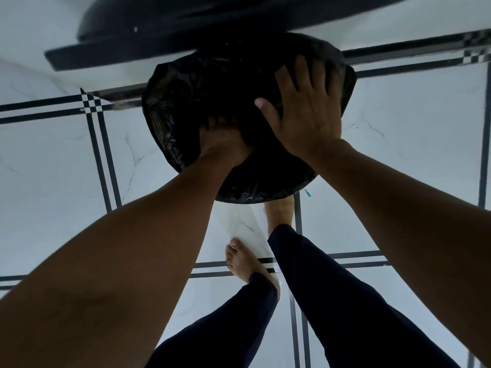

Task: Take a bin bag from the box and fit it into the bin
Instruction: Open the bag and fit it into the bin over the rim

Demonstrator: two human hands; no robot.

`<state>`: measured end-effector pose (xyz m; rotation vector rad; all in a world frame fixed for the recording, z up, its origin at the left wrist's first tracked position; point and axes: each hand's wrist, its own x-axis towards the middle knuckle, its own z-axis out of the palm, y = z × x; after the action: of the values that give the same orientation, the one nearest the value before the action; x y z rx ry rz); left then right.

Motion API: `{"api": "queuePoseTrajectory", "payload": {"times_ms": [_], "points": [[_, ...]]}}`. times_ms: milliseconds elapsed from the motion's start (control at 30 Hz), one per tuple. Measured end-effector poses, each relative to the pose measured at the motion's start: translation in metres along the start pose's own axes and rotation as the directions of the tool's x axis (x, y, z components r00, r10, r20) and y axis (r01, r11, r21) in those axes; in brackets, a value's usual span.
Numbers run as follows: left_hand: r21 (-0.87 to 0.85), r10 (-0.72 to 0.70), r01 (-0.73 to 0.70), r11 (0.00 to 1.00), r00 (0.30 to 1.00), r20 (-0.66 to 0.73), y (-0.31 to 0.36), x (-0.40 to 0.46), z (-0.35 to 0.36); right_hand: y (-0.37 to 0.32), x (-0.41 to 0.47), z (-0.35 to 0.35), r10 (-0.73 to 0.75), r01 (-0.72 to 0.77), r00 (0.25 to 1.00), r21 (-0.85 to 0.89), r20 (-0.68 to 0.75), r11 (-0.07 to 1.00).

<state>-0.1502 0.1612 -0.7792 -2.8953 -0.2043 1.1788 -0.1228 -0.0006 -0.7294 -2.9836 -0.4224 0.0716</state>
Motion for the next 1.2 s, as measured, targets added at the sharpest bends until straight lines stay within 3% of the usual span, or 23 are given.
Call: {"api": "queuePoseTrajectory", "payload": {"times_ms": [67, 133, 200, 267, 333, 400, 500, 567, 633, 733, 800, 867, 900, 1000, 1033, 1100, 1167, 1200], "points": [[0.045, 0.067, -0.064, 0.997, 0.996, -0.059, 0.001, 0.003, 0.008, 0.001, 0.002, 0.002, -0.002, 0.002, 1.0, -0.007, 0.005, 1.0], [0.05, 0.182, -0.176, 0.983, 0.962, -0.205, 0.004, 0.006, 0.012, 0.001, 0.004, 0.004, -0.009, 0.009, 1.0, -0.019, -0.001, 1.0], [-0.049, 0.206, -0.227, 0.973, 0.941, -0.268, 0.007, 0.014, 0.008, 0.003, 0.003, 0.006, -0.015, 0.015, 1.0, -0.024, -0.023, 1.0], [-0.317, 0.096, -0.187, 0.93, 0.954, -0.283, 0.009, 0.023, -0.005, 0.004, 0.002, 0.007, -0.023, 0.022, 0.999, -0.027, -0.044, 0.999], [-0.596, -0.056, -0.116, 0.795, 0.963, -0.262, 0.007, 0.029, -0.022, 0.003, 0.002, 0.008, -0.029, 0.027, 0.998, -0.032, -0.058, 0.999], [-0.697, -0.104, -0.093, 0.711, 0.966, -0.235, 0.008, 0.027, -0.034, 0.003, 0.001, 0.008, -0.029, 0.027, 0.998, -0.035, -0.059, 0.999], [-0.631, -0.021, -0.142, 0.762, 0.969, -0.245, 0.007, 0.019, -0.036, 0.003, 0.002, 0.006, -0.02, 0.018, 0.999, -0.036, -0.046, 0.999], [-0.47, 0.052, -0.203, 0.859, 0.948, -0.313, 0.007, 0.015, -0.029, 0.003, 0.002, 0.006, -0.012, 0.011, 0.999, -0.039, -0.041, 0.999], [-0.351, 0.135, -0.237, 0.906, 0.947, -0.292, 0.012, 0.008, -0.012, 0.003, 0.004, 0.005, -0.003, 0.002, 0.999, -0.028, -0.034, 1.0], [-0.217, 0.192, -0.179, 0.96, 0.981, 0.037, 0.023, 0.014, -0.003, 0.004, 0.005, 0.006, 0.0, -0.001, 0.999, -0.015, -0.044, 1.0], [-0.248, 0.186, -0.142, 0.958, 0.969, 0.163, 0.024, 0.021, 0.007, 0.003, 0.004, 0.007, -0.004, 0.003, 0.999, -0.025, -0.04, 1.0], [-0.27, 0.021, 0.071, 0.96, 0.947, 0.321, 0.032, 0.029, 0.052, 0.003, 0.004, 0.009, -0.006, 0.005, 0.999, -0.028, -0.045, 1.0], [-0.208, -0.116, 0.186, 0.96, 0.943, 0.311, 0.029, 0.029, 0.091, 0.003, 0.003, 0.009, -0.008, 0.006, 0.999, -0.027, -0.048, 1.0], [-0.42, -0.444, 0.469, 0.777, 0.881, 0.162, 0.036, -0.049, 0.297, 0.004, 0.004, 0.011, -0.016, 0.014, 0.998, -0.029, -0.055, 0.999], [-0.374, -0.522, 0.509, 0.775, 0.85, 0.075, 0.039, -0.072, 0.346, 0.004, 0.004, 0.011, -0.02, 0.019, 0.998, -0.03, -0.053, 0.999], [-0.43, -0.526, 0.51, 0.745, 0.846, 0.092, 0.04, -0.096, 0.412, 0.005, 0.005, 0.011, -0.024, 0.022, 0.999, -0.037, -0.038, 0.999], [-0.532, -0.451, 0.389, 0.752, 0.892, 0.013, 0.023, -0.067, 0.345, 0.005, 0.004, 0.01, -0.025, 0.024, 0.999, -0.038, -0.024, 0.999], [-0.534, -0.412, 0.305, 0.789, 0.906, -0.091, 0.011, -0.05, 0.317, 0.006, 0.004, 0.01, -0.028, 0.027, 0.999, -0.033, -0.02, 0.999]]}}
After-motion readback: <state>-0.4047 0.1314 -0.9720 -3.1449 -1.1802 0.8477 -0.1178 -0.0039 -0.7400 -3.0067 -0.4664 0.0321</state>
